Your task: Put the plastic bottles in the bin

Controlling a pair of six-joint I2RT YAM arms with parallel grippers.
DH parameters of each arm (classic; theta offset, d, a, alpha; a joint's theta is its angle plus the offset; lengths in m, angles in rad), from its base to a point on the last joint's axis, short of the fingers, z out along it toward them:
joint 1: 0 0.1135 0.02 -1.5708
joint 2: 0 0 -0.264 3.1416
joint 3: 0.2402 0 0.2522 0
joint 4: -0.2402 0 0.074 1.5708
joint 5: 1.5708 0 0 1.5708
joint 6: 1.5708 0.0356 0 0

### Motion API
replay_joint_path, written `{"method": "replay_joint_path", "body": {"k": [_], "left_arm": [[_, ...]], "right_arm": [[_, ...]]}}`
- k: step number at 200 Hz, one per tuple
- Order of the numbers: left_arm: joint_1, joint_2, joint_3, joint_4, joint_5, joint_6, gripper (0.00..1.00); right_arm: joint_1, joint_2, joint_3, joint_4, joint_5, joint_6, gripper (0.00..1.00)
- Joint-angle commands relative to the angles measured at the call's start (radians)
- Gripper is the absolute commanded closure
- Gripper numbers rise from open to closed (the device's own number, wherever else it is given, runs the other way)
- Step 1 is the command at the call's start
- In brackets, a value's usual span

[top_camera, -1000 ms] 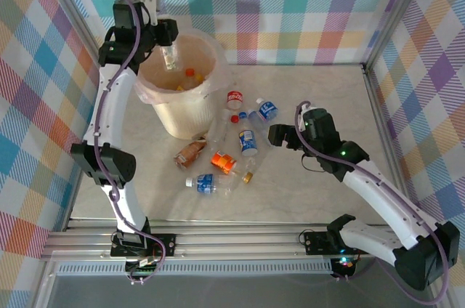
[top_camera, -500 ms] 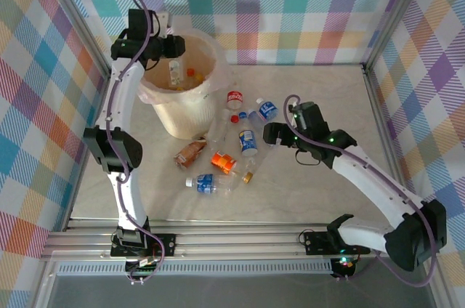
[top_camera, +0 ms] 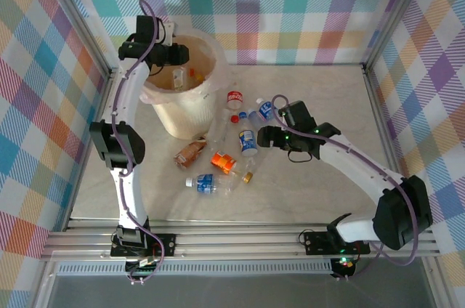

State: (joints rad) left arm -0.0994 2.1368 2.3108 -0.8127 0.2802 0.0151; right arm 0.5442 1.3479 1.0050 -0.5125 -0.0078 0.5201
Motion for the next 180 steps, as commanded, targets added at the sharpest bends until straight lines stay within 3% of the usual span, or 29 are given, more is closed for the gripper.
{"method": "replay_joint_path", "body": {"k": [1, 94, 180], "left_arm": [[0.007, 0.012, -0.019, -0.014, 0.025, -0.01, 0.66], [0.007, -0.034, -0.055, -0.017, -0.005, -0.018, 0.29], [0.006, -0.308, -0.278, 0.054, -0.059, -0.1, 0.19]], "right_arm": [[0.013, 0.035, 0.02, 0.022, -0.048, 0.023, 0.11], [0.083, 0.216, 0.113, 0.008, -0.059, 0.017, 0.19], [0.109, 0.351, 0.203, -0.026, -0.038, -0.006, 0.2]]}}
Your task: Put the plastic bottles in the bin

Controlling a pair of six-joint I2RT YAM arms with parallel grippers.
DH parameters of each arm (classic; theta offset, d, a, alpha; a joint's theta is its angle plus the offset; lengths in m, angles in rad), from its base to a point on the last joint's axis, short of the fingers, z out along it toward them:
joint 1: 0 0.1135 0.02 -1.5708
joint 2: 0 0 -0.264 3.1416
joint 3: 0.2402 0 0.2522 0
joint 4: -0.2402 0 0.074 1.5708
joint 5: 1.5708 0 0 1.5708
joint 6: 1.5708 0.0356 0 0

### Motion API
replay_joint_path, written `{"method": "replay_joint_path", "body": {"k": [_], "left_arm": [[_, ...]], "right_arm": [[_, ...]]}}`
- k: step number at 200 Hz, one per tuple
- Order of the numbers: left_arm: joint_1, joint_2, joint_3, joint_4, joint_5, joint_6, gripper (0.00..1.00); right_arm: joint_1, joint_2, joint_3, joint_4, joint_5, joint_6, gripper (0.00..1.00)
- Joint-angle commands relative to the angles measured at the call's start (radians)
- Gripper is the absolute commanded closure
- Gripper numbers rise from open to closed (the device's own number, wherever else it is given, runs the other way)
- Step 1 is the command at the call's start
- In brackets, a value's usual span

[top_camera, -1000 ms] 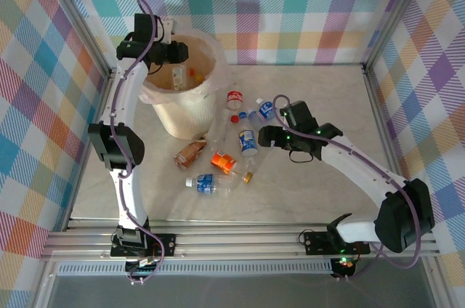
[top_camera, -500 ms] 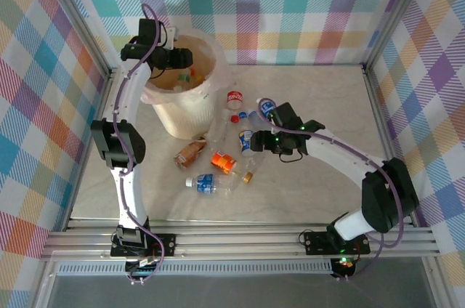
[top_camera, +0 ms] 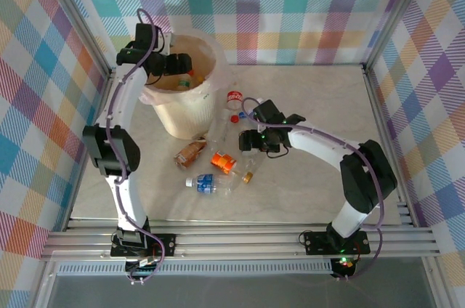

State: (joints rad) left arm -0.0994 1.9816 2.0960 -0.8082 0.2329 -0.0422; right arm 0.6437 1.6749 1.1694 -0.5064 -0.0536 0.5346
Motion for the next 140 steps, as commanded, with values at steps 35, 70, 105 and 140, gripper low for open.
{"method": "replay_joint_path", "body": {"k": [35, 70, 105, 140], "left_arm": [[0.005, -0.317, -0.229, 0.133, -0.002, -0.099, 0.1], [0.0, -0.492, -0.441, 0.239, 0.002, -0.179, 0.0], [-0.005, -0.663, -0.662, 0.347, -0.042, -0.275, 0.0], [-0.005, -0.833, -0.903, 0.484, -0.126, -0.38, 0.0]], "right_arm": [[0.012, 0.054, 0.065, -0.056, 0.036, -0.027, 0.19], [0.016, 0.072, 0.078, -0.072, 0.054, -0.028, 0.19], [0.019, 0.083, 0.093, -0.085, 0.067, -0.031, 0.19], [0.021, 0.105, 0.115, -0.104, 0.069, -0.035, 0.19]]}}
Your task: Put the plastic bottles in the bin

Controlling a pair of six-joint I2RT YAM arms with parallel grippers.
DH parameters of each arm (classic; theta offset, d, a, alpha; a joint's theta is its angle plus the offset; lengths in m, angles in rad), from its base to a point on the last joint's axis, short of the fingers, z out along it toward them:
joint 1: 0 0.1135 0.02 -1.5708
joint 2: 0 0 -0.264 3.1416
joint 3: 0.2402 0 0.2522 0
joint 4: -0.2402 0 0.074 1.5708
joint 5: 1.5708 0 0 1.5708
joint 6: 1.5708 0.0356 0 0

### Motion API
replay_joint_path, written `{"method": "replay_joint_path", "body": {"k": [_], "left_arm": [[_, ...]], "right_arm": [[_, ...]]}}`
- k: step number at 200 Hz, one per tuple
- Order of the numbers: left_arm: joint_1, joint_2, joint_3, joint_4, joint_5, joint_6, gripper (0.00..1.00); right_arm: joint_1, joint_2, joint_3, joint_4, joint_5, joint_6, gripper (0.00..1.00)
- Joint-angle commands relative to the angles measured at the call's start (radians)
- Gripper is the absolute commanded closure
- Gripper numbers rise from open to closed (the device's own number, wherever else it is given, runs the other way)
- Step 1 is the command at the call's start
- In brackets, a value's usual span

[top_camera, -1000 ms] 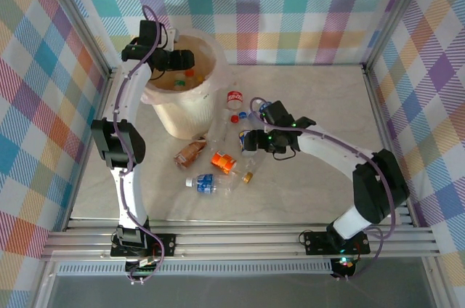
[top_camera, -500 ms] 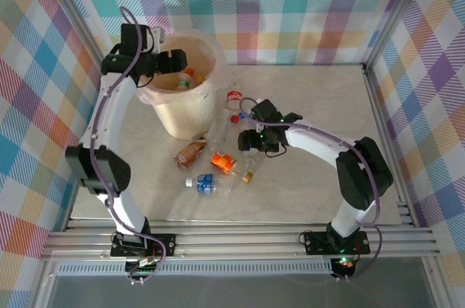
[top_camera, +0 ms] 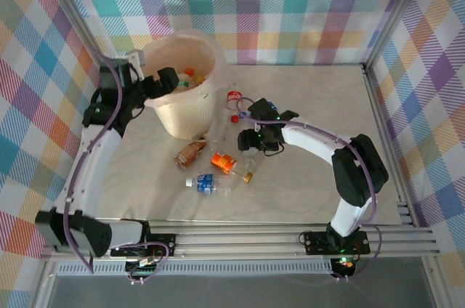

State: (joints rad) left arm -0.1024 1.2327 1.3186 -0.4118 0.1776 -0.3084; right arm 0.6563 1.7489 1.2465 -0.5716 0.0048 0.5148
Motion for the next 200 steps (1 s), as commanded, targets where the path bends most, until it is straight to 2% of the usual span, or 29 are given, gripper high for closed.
{"method": "replay_joint_path", "body": {"k": [1, 41, 165, 200], "left_arm": [[-0.002, -0.086, -0.131, 0.091, -0.074, -0.116, 0.0], [-0.002, -0.186, -0.251, 0.166, -0.135, -0.179, 0.0], [-0.003, -0.274, -0.298, 0.163, -0.181, -0.189, 0.0], [-0.002, -0.275, -0.297, 0.162, -0.182, -0.189, 0.0]], "right_arm": [[0.009, 0.032, 0.039, -0.039, 0.011, -0.015, 0.19], [0.018, 0.061, 0.057, -0.045, 0.011, -0.02, 0.21], [0.031, 0.174, 0.082, -0.043, 0.043, -0.018, 0.24], [0.031, 0.184, 0.083, -0.038, 0.048, -0.021, 0.33]]}}
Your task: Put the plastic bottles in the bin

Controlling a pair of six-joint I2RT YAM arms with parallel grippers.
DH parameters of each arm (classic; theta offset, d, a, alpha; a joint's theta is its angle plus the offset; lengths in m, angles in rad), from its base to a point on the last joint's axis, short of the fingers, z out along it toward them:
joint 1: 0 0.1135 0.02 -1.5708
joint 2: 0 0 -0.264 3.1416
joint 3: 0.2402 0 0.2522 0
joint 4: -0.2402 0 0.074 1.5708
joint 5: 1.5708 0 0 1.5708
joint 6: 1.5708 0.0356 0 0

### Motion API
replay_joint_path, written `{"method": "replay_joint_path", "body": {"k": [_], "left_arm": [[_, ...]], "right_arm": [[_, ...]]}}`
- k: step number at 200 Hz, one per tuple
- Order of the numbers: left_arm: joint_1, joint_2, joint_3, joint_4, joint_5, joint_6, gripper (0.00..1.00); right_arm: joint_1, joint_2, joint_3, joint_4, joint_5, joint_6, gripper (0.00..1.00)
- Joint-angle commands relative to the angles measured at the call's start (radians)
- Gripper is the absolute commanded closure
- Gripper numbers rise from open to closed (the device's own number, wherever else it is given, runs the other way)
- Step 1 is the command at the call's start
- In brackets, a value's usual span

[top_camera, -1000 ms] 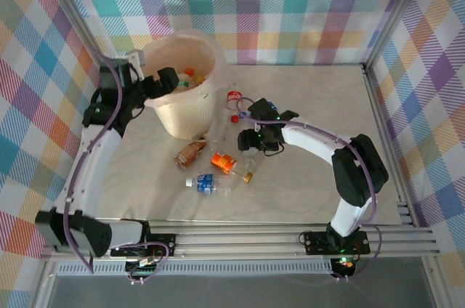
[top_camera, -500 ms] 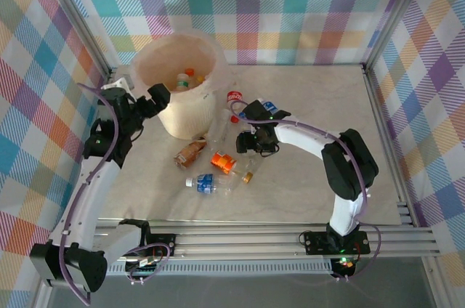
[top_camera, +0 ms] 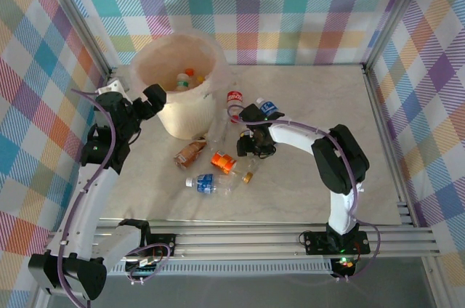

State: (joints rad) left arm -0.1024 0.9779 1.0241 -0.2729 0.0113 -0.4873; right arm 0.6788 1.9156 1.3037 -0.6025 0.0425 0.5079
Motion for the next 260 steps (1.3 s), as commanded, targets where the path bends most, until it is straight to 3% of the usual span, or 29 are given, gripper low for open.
{"method": "replay_joint_path", "body": {"k": [1, 68, 156, 184, 260], "left_arm": [[-0.002, -0.02, -0.002, 0.023, -0.016, -0.01, 0.0], [-0.002, -0.022, 0.004, 0.019, -0.008, -0.01, 0.0], [-0.015, -0.032, 0.004, 0.096, 0.135, -0.045, 0.0], [-0.078, -0.001, 0.012, 0.149, 0.197, -0.043, 0.0], [-0.376, 0.224, 0.108, 0.281, 0.248, -0.02, 0.0]], "right_arm": [[0.008, 0.017, 0.026, -0.007, 0.01, -0.015, 0.33], [0.019, -0.068, 0.016, -0.016, 0.028, -0.027, 0.48], [0.031, -0.32, -0.05, 0.025, 0.032, -0.034, 0.52], [0.031, -0.431, -0.112, 0.103, 0.013, -0.054, 0.53], [0.037, -0.684, -0.294, 0.33, -0.07, -0.15, 0.54]]}}
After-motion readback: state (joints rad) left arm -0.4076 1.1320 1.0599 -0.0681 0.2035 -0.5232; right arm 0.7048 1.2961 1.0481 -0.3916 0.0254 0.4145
